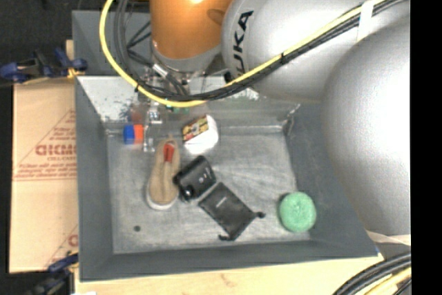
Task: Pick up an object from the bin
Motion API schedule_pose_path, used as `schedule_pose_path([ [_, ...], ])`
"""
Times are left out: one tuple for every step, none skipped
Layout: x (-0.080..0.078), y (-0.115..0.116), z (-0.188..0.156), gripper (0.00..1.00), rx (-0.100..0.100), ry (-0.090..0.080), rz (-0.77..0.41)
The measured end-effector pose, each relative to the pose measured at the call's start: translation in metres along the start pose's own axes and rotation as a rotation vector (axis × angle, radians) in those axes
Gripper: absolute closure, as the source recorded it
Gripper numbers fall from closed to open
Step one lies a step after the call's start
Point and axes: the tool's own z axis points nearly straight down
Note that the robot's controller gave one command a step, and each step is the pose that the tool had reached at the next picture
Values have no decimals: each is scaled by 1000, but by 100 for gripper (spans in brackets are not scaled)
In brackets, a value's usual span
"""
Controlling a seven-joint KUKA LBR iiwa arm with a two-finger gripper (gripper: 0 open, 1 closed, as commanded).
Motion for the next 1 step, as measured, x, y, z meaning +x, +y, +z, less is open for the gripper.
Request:
schedule_pose_path([
  [-1,-1,-6,0,-2,-8,4],
])
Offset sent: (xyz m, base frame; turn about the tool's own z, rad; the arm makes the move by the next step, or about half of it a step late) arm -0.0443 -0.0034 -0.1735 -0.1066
